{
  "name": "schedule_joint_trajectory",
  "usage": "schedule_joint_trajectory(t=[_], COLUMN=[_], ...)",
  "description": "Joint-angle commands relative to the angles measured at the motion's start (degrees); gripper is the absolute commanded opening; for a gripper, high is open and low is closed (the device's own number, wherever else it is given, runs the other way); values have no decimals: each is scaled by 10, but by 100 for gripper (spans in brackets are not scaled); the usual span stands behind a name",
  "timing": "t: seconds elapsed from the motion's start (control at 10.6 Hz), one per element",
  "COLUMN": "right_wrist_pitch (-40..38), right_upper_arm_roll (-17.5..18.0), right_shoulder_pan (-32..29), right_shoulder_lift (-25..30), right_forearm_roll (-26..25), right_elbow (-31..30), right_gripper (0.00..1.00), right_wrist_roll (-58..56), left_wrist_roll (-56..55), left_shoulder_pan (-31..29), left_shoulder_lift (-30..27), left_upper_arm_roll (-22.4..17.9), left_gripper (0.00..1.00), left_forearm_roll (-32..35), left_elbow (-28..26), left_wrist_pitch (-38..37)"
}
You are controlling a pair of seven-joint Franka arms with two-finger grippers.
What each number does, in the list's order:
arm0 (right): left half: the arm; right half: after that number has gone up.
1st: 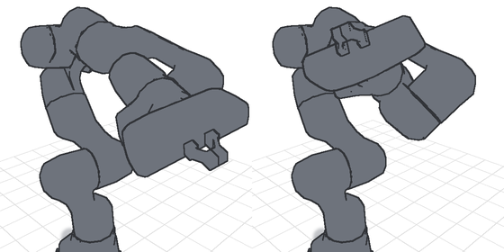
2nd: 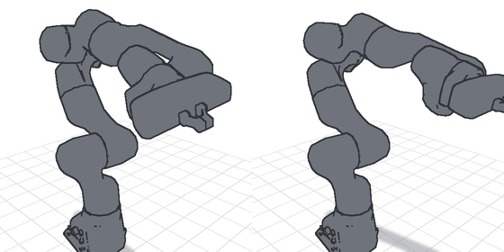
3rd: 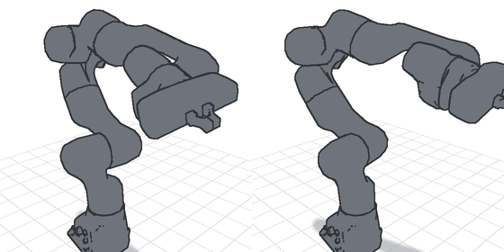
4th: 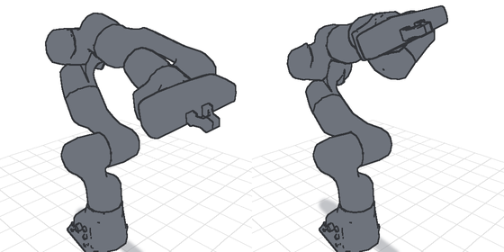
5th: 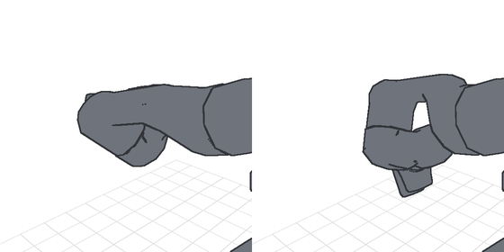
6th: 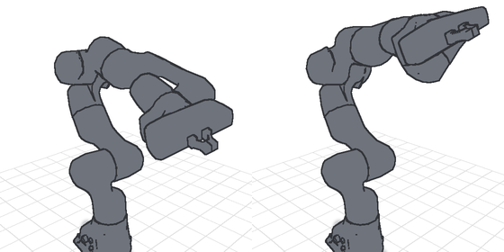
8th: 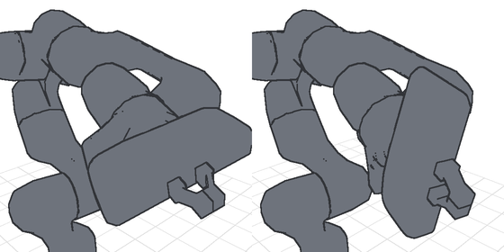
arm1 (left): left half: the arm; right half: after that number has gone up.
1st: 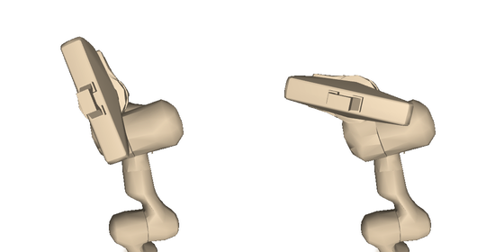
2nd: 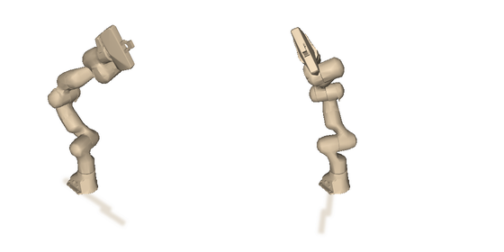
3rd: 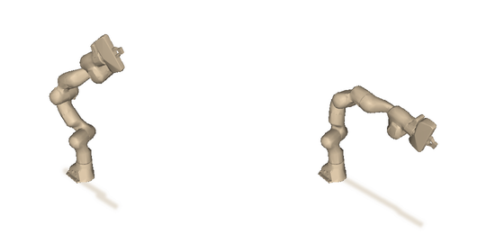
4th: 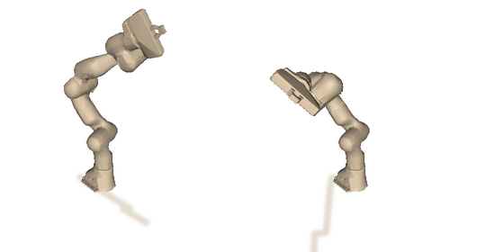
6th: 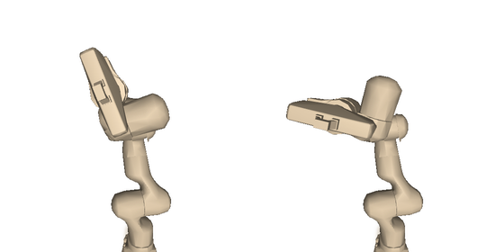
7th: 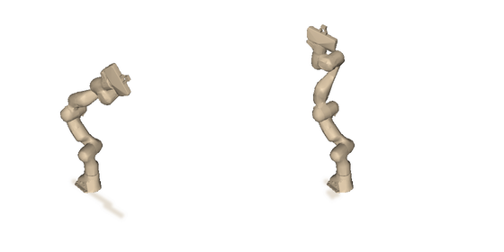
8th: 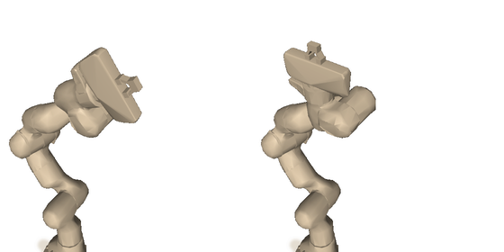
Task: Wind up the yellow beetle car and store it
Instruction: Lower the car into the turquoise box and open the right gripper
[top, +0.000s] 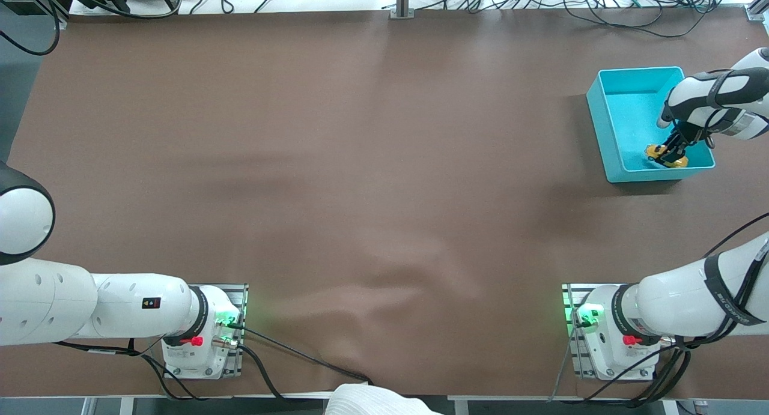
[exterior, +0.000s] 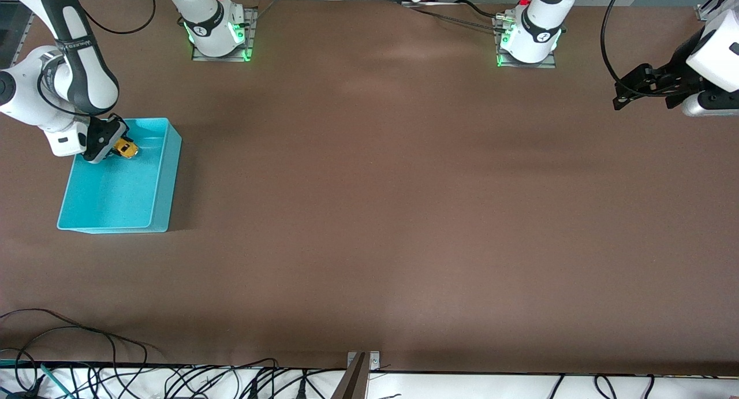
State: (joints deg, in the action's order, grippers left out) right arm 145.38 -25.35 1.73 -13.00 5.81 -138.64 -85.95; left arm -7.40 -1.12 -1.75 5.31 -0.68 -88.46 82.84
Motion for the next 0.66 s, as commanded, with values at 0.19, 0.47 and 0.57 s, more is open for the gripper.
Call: schedule_joint_trajectory(t=[0.19,0.47,0.57], right_wrist_pitch=[33,31,31], right_upper_arm_roll=[0,1,2], right_shoulder_pan=[-3,-3,-3], right_shoulder_lift=[-24,-23,-23], right_forearm_roll=[39,39,39], right_elbow=[-2,-2,-1], right_gripper=[0,14,33], right_wrist_roll=[-9,-9,-11], left_wrist_roll=[-2,-2,-2], left_shoulder_pan=[2,0,-1], left_shoulder_lift=[10,10,10], left_upper_arm_roll=[0,-1,-1], left_gripper=[100,100,100], left_forearm_roll=[-4,-3,-3], left_elbow=[23,23,23], left_wrist_pitch=[-15,-15,-15])
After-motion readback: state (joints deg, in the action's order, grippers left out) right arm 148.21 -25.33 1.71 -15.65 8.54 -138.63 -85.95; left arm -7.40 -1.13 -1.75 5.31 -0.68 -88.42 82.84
